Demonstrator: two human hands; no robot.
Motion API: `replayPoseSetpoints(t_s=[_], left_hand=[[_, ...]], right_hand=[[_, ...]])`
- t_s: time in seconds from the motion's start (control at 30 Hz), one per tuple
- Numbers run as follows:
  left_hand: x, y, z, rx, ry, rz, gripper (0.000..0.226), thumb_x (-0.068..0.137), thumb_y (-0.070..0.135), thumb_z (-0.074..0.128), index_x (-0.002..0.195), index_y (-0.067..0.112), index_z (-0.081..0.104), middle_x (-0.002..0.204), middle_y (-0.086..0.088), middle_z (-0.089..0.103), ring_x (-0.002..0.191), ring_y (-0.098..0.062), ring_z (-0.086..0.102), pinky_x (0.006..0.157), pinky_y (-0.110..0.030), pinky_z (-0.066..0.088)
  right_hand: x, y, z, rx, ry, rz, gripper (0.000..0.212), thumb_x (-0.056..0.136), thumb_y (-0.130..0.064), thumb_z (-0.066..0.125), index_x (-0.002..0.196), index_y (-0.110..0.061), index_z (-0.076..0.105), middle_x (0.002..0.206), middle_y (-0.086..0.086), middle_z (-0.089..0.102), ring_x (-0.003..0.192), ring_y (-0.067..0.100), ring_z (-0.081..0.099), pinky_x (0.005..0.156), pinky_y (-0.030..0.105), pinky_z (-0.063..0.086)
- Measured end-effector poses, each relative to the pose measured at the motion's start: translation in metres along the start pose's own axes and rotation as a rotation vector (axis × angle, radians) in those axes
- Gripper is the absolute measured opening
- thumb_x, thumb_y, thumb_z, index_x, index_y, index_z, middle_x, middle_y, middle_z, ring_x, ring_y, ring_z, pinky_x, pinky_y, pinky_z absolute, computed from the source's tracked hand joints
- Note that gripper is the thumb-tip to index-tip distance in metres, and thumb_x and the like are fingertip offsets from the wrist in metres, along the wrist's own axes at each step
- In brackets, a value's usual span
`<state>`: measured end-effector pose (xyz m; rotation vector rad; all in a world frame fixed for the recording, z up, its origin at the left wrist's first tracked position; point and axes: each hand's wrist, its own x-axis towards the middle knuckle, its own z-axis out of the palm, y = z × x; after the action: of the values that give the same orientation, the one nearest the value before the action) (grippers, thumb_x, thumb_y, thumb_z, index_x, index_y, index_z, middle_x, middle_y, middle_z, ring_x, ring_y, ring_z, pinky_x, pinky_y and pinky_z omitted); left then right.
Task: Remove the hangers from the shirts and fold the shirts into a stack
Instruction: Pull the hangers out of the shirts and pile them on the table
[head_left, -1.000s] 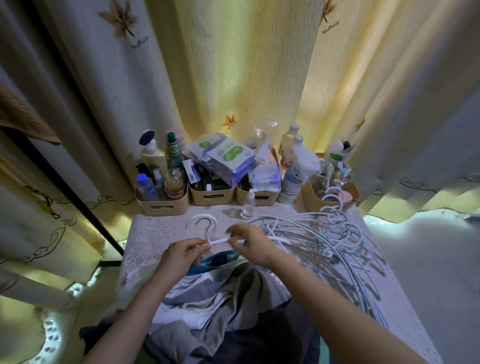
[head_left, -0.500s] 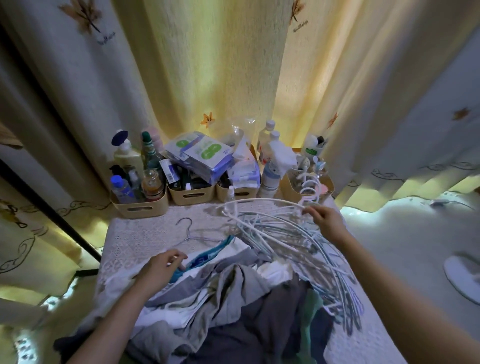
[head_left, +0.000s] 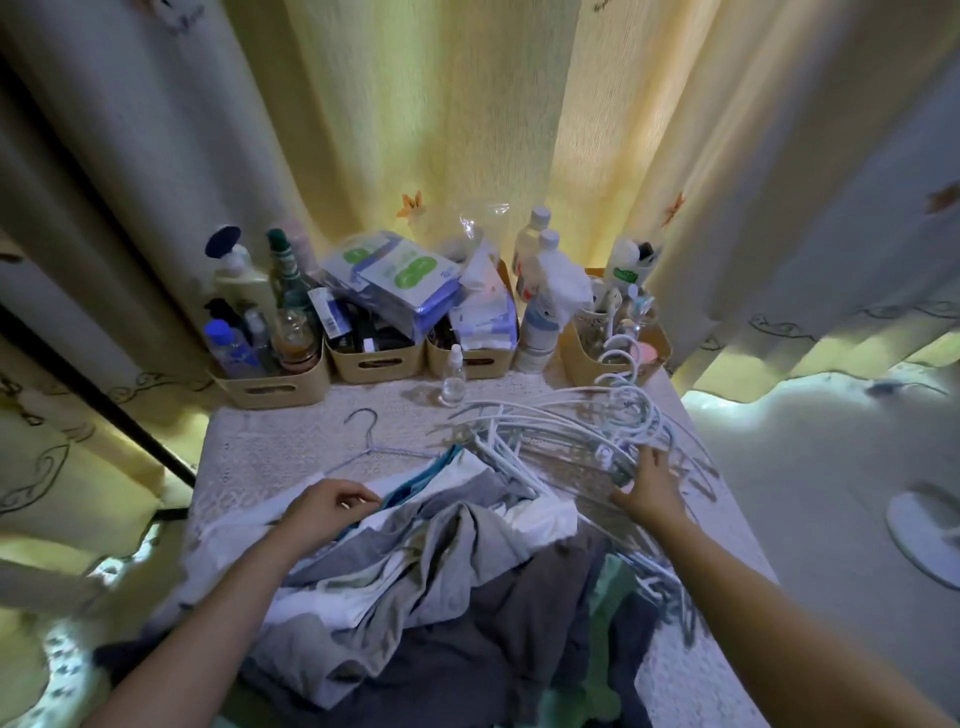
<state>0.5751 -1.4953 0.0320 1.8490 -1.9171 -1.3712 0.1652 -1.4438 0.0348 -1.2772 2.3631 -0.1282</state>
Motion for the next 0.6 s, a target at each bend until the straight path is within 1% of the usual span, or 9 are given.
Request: replayPoseSetpoints(t_s=[0.07, 0.13, 0.2, 0.23, 0.33, 0.43, 0.5, 0.53, 0.6], left_hand=[[0.0, -0.005, 0.004, 0.012, 0.008, 0.001, 0.008, 0.087, 0.031, 0.067, 0.083, 0.029, 0.074, 0.088, 0.011, 0.072, 0.082, -0.006, 0.065, 0.081, -0.034, 0.054], [0.0, -0.007, 0.007, 0.034, 0.016, 0.001, 0.008, 0.088, 0.031, 0.065, 0.084, 0.032, 0.072, 0.089, 0.013, 0.071, 0.081, 0.0, 0.063, 0.077, -0.026, 0.053], [-0.001, -0.007, 0.007, 0.054, 0.012, -0.001, 0.008, 0.089, 0.03, 0.065, 0.084, 0.035, 0.07, 0.088, 0.014, 0.07, 0.081, 0.003, 0.062, 0.072, -0.019, 0.049], [0.0, -0.006, 0.007, 0.063, 0.002, -0.002, 0.009, 0.089, 0.03, 0.064, 0.085, 0.035, 0.07, 0.088, 0.015, 0.069, 0.081, 0.002, 0.061, 0.072, -0.018, 0.049], [0.002, -0.005, 0.004, 0.065, -0.029, -0.012, 0.008, 0.089, 0.032, 0.064, 0.091, 0.032, 0.071, 0.09, 0.013, 0.069, 0.082, -0.003, 0.063, 0.072, -0.023, 0.05], [0.004, -0.006, 0.002, 0.034, -0.025, -0.003, 0.006, 0.088, 0.032, 0.065, 0.092, 0.032, 0.069, 0.084, 0.007, 0.067, 0.073, -0.008, 0.062, 0.066, -0.023, 0.048], [0.007, -0.008, 0.003, -0.009, 0.042, -0.003, 0.008, 0.087, 0.025, 0.067, 0.095, 0.028, 0.066, 0.086, 0.003, 0.064, 0.075, -0.012, 0.06, 0.072, -0.03, 0.05], [0.008, -0.01, 0.003, 0.012, 0.105, -0.001, 0.013, 0.086, 0.021, 0.069, 0.099, 0.023, 0.065, 0.09, 0.0, 0.061, 0.081, -0.016, 0.059, 0.079, -0.034, 0.051], [0.011, -0.017, 0.003, 0.102, 0.251, -0.009, 0.028, 0.084, 0.017, 0.071, 0.11, 0.014, 0.062, 0.102, -0.007, 0.055, 0.097, -0.024, 0.056, 0.089, -0.037, 0.047]], right_hand=[[0.008, 0.0, -0.001, -0.073, 0.027, -0.038, 0.066, 0.08, -0.019, 0.071, 0.135, -0.017, 0.034, 0.141, 0.014, 0.033, 0.113, 0.038, 0.051, 0.083, 0.041, 0.05], [0.017, -0.002, -0.006, -0.113, 0.051, -0.043, 0.068, 0.081, -0.009, 0.066, 0.138, -0.022, 0.031, 0.142, 0.013, 0.036, 0.109, 0.037, 0.055, 0.077, 0.039, 0.049], [0.027, -0.007, -0.012, -0.136, 0.042, -0.07, 0.07, 0.082, -0.004, 0.063, 0.139, -0.026, 0.029, 0.143, 0.013, 0.036, 0.109, 0.038, 0.056, 0.082, 0.045, 0.051], [0.033, -0.01, -0.017, -0.134, 0.037, -0.087, 0.069, 0.084, -0.005, 0.061, 0.14, -0.027, 0.027, 0.143, 0.013, 0.035, 0.108, 0.038, 0.056, 0.086, 0.047, 0.051], [0.054, -0.021, -0.039, -0.111, 0.051, -0.081, 0.069, 0.086, -0.012, 0.062, 0.141, -0.025, 0.024, 0.145, 0.011, 0.036, 0.106, 0.037, 0.057, 0.086, 0.045, 0.052], [0.068, -0.029, -0.052, -0.189, 0.018, -0.112, 0.084, 0.083, -0.02, 0.069, 0.147, -0.018, 0.015, 0.149, 0.013, 0.03, 0.115, 0.037, 0.053, 0.09, 0.047, 0.05], [0.07, -0.034, -0.049, -0.238, -0.023, -0.114, 0.086, 0.081, -0.02, 0.07, 0.147, -0.014, 0.014, 0.151, 0.016, 0.024, 0.121, 0.038, 0.048, 0.097, 0.05, 0.046], [0.069, -0.035, -0.046, -0.243, -0.038, -0.097, 0.085, 0.08, -0.021, 0.071, 0.145, -0.012, 0.016, 0.15, 0.018, 0.024, 0.121, 0.039, 0.047, 0.098, 0.05, 0.045], [0.067, -0.033, -0.042, -0.224, -0.045, -0.079, 0.084, 0.075, -0.025, 0.076, 0.14, -0.011, 0.025, 0.146, 0.019, 0.027, 0.12, 0.04, 0.047, 0.097, 0.051, 0.045]])
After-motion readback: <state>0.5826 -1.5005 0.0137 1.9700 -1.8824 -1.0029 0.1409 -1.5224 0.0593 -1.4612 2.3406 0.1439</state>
